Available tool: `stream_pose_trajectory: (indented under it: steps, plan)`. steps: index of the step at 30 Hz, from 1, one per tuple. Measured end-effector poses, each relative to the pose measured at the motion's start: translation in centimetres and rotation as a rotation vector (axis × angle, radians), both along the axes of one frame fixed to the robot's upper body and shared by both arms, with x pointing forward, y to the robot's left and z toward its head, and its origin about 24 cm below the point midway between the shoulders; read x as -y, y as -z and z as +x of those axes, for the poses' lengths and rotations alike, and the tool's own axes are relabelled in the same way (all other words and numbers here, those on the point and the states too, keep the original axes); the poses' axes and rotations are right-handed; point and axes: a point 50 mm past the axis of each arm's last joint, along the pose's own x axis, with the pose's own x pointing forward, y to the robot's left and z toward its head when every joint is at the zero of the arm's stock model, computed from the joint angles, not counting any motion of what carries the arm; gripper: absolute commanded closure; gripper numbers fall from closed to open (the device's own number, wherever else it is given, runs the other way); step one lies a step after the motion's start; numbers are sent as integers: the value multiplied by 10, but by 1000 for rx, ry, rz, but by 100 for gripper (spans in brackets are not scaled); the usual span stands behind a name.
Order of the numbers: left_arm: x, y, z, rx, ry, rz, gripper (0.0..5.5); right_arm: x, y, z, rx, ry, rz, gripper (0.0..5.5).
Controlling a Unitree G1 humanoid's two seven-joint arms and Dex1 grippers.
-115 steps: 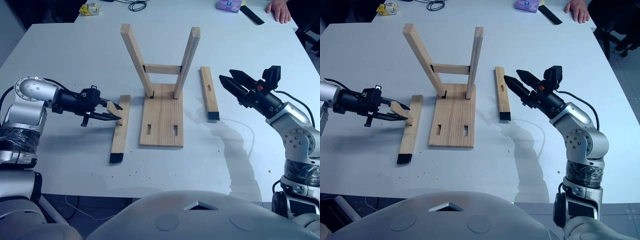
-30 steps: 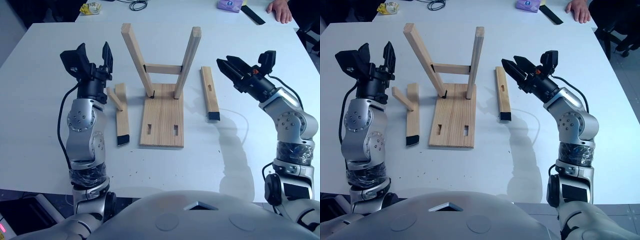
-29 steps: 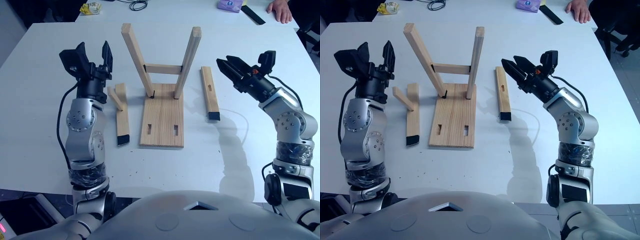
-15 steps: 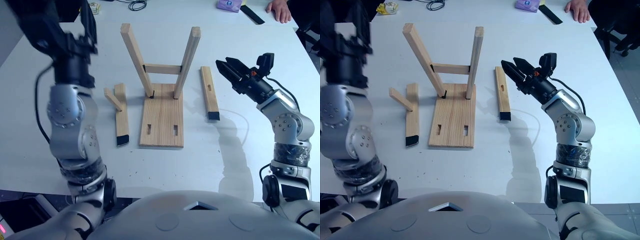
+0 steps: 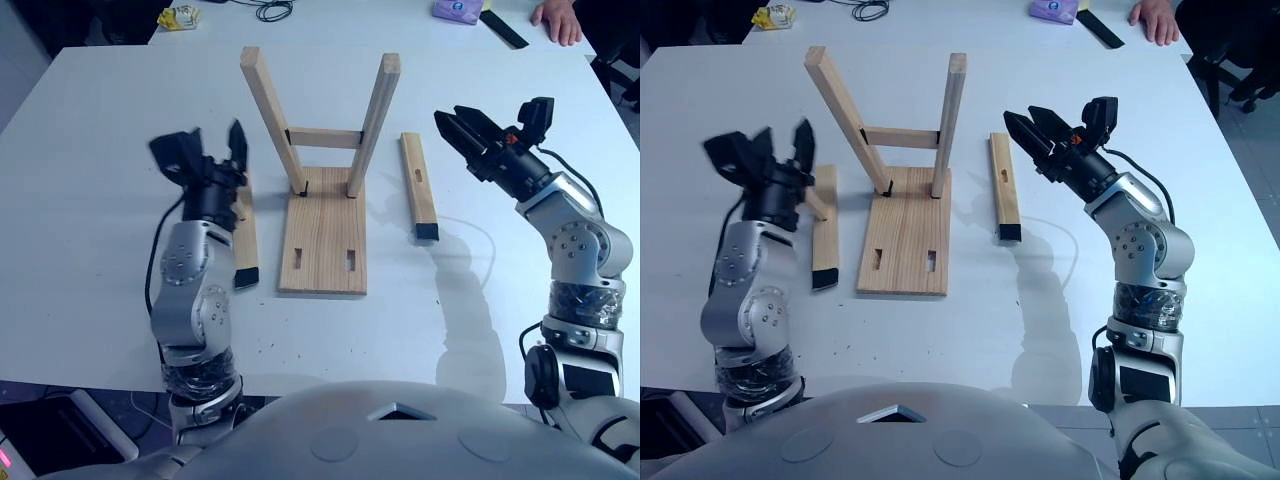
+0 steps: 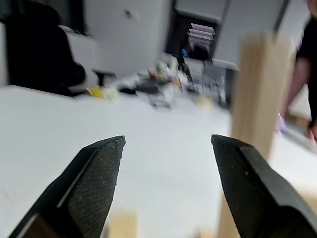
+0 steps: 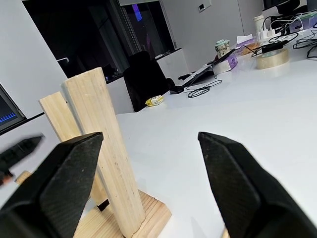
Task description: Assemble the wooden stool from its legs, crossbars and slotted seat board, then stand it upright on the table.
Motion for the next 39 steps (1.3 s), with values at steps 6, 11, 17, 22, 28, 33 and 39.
stream_pose_trajectory:
  steps: [6,11,17,22,28,33,39]
  plan:
    - [-41,-83,-5,360,-134,3,226,0,3,-1,-10,2,3,195]
    - [-80,-79,-13,285,-212,22,226,1,7,-6,-20,18,1,195]
    - [-82,2,-37,-100,-84,46,226,5,19,-27,-55,91,8,195]
    - [-83,40,-73,-340,136,31,226,10,28,-52,-83,183,25,195]
    - [-81,43,-77,-535,367,171,166,12,42,-76,-129,287,52,195]
    - [-63,62,-87,-744,523,216,166,11,41,-77,-122,308,60,195]
    - [-51,53,-57,-757,477,242,166,11,43,-79,-125,325,62,195]
